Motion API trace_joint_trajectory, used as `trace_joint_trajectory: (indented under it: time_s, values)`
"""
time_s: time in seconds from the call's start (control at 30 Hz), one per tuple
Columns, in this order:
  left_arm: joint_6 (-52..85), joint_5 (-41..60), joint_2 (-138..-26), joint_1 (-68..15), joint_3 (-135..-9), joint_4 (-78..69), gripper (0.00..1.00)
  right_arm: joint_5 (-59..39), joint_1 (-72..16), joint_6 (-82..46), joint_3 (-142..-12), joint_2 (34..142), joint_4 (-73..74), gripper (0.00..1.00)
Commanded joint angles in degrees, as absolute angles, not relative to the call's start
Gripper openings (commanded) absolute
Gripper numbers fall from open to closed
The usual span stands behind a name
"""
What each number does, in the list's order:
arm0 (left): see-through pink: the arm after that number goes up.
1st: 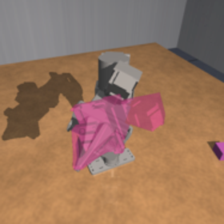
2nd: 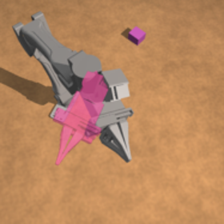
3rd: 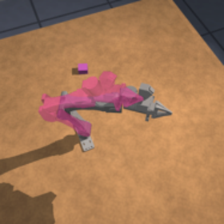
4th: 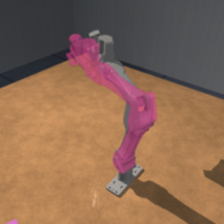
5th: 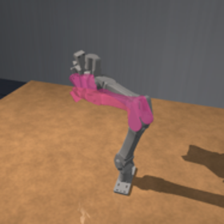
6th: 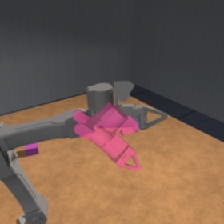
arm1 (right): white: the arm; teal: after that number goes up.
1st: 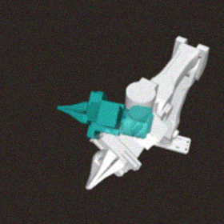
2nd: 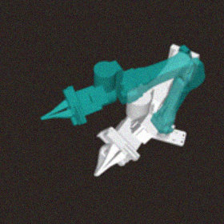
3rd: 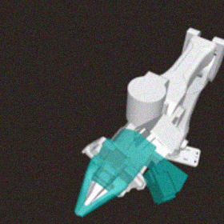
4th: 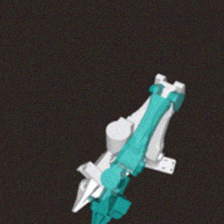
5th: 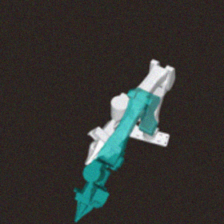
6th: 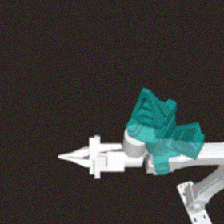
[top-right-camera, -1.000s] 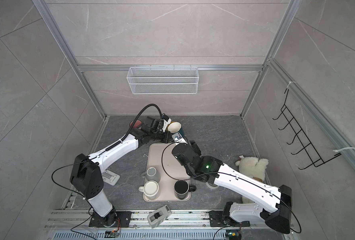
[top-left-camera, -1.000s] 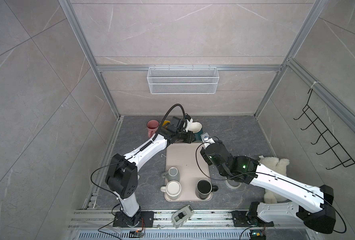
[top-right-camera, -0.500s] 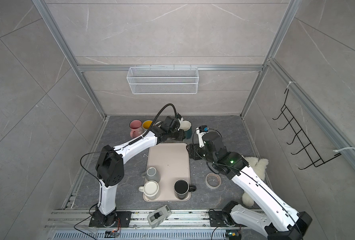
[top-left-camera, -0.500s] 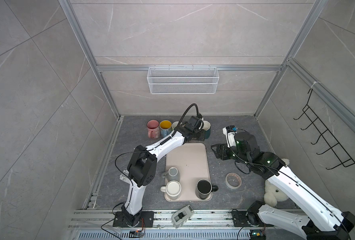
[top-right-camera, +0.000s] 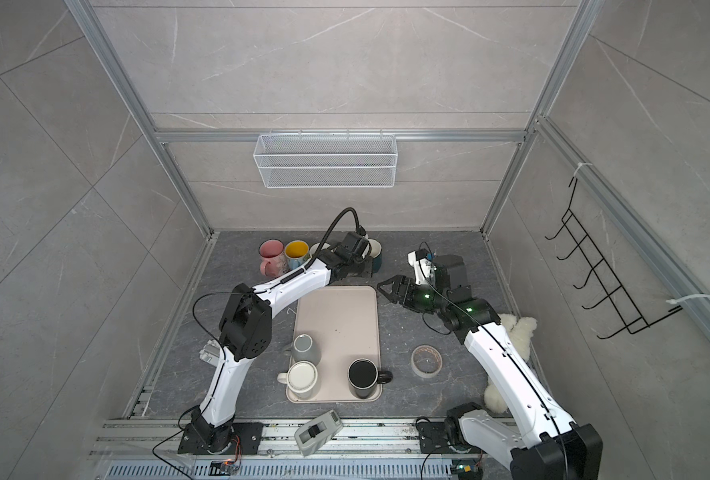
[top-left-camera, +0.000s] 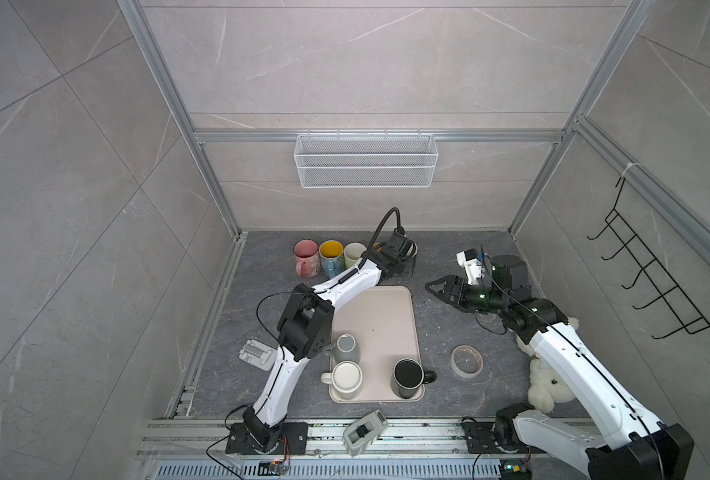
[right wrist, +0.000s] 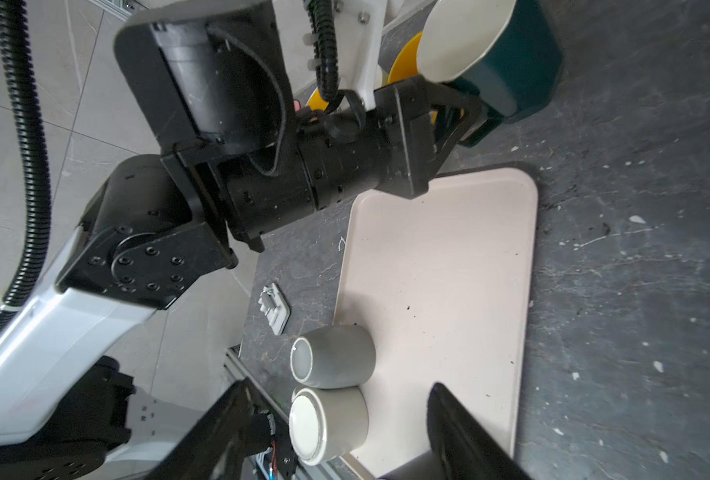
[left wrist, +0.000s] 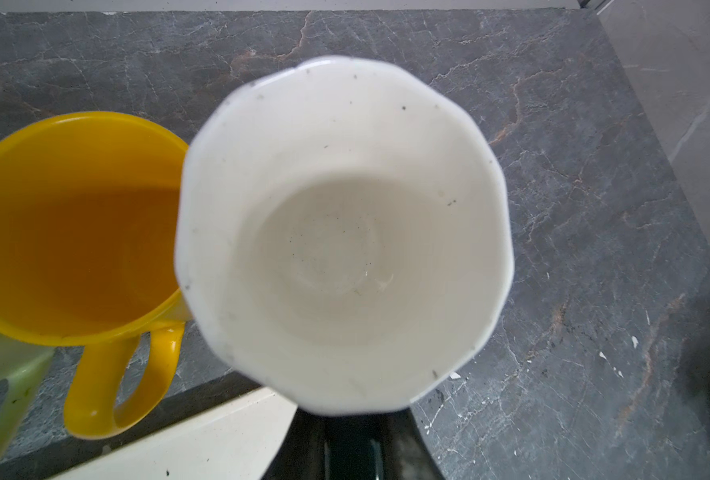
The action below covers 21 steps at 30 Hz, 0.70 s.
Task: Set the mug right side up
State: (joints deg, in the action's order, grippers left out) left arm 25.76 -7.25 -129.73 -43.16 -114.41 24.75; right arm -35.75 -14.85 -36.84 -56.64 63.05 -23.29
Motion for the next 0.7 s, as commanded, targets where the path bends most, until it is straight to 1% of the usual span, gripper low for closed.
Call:
trace_joint_trajectory:
  time_s: [0.0, 0.27, 0.57, 0.67]
  values:
    - [26.44, -8.79, -129.52, -43.33, -119.74, 21.29, 0.0, -41.82, -13.88, -38.95, -55.47, 63.72, -19.86, 0.69]
    - [26.58, -10.89, -131.63, -43.24, -120.75, 21.79, 0.0, -44.02, -12.37, -39.73, -54.41, 64.42, -18.28, 0.69]
    - [27.24, -10.16, -133.13, -42.89, -122.06, 22.59, 0.0, -43.39, -11.84, -39.73, -53.34, 64.51, -18.37, 0.68]
    - [27.27, -10.19, -135.17, -42.74, -121.99, 22.85, 0.0, -43.29, -11.84, -39.97, -52.67, 64.4, -18.25, 0.68]
